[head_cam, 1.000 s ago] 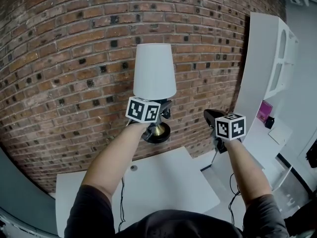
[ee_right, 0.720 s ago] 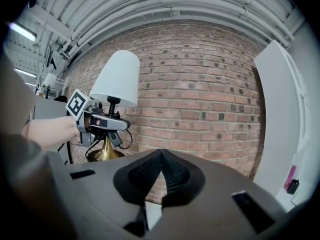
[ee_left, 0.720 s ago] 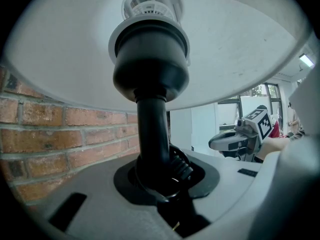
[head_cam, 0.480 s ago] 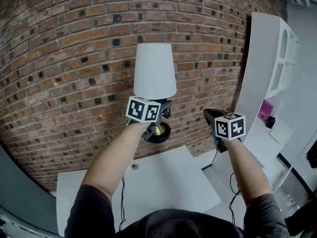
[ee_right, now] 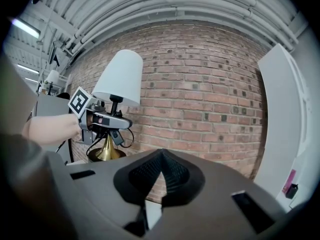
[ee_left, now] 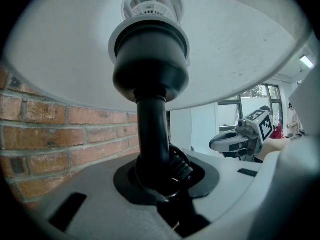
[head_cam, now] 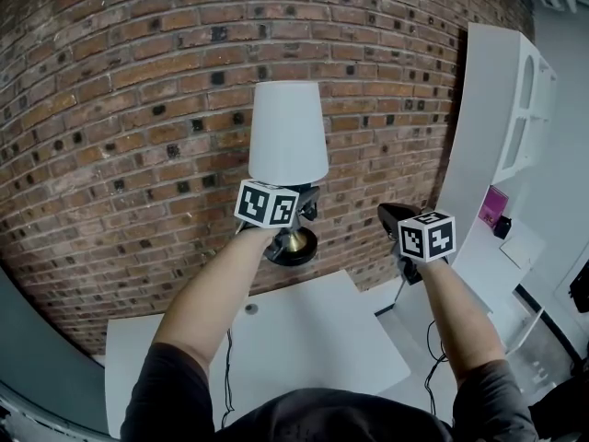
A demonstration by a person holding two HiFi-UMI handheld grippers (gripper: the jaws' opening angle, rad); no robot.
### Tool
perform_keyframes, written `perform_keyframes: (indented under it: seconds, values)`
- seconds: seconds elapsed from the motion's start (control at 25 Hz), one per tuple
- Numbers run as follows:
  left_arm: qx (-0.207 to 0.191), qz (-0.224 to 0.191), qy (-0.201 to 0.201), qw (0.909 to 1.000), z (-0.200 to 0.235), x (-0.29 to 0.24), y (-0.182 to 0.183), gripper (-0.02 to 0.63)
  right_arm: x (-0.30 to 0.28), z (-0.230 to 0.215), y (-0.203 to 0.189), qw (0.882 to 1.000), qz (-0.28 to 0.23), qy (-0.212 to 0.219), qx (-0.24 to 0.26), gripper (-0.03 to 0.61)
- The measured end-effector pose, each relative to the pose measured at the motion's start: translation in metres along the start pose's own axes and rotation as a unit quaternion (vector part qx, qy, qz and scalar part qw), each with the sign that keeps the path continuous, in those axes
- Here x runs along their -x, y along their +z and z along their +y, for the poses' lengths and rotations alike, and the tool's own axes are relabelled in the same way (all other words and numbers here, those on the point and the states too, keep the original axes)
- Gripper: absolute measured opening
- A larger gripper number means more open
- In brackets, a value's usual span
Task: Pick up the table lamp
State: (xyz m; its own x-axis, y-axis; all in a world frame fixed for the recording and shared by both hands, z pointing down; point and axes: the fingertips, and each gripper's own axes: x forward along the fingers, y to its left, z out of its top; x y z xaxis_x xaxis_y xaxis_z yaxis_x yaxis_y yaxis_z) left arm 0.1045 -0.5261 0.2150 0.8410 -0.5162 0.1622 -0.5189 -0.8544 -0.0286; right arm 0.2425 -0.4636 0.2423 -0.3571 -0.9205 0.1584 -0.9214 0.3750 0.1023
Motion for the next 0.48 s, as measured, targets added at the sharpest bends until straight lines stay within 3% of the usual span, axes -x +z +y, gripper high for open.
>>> perform_keyframes:
  seconds: [0.48]
  values:
    - [-0.001,0.0,0.0,1.0,-0.0013,0.0,0.0001,0.101,0.0012,0.0029,-0.0002,1.0,-0.001,0.004,0.001,-0.008]
